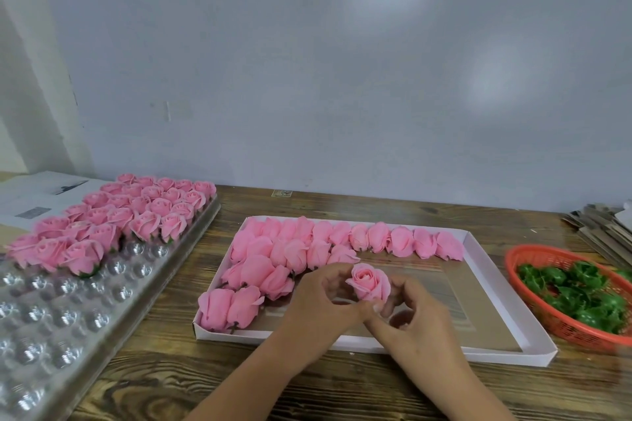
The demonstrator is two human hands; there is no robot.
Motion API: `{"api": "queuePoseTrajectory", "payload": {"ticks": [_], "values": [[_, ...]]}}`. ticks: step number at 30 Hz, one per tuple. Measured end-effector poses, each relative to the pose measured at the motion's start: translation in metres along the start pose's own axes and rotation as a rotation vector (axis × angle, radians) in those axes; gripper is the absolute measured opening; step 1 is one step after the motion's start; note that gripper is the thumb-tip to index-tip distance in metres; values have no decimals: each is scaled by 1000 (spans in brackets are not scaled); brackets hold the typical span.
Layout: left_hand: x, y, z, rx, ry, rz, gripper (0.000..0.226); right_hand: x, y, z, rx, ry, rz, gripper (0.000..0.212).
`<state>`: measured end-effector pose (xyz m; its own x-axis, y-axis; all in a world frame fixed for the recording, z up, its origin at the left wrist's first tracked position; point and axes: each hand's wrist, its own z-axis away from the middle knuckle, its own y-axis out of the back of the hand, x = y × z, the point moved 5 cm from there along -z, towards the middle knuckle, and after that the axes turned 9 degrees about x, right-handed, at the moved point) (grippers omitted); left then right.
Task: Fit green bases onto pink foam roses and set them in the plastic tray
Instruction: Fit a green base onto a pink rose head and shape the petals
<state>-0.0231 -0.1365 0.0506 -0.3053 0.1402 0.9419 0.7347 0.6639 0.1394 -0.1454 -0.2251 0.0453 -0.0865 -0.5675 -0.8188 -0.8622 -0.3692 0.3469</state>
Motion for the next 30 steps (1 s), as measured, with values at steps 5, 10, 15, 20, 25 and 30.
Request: {"api": "queuePoseTrajectory", "payload": {"ticks": [5, 10, 15, 20, 25, 30], "values": [[-1, 6, -2, 35, 7, 15, 34, 4, -1, -2, -7, 17, 7, 33], [1, 16, -5, 67, 9, -17, 28, 8, -1, -2, 8, 73, 15, 34], [4, 49, -15, 136, 102, -81, 19, 12, 0, -1, -3, 109, 18, 36], [8, 133, -22, 254, 166, -231, 18, 14, 0, 0, 12, 113, 24, 37], [5, 237, -18, 494, 198, -469, 24, 15, -1, 0, 15, 95, 39, 33], [-4, 307, -20, 592, 237, -642, 24, 18, 0, 0, 14, 53, 40, 31]]}}
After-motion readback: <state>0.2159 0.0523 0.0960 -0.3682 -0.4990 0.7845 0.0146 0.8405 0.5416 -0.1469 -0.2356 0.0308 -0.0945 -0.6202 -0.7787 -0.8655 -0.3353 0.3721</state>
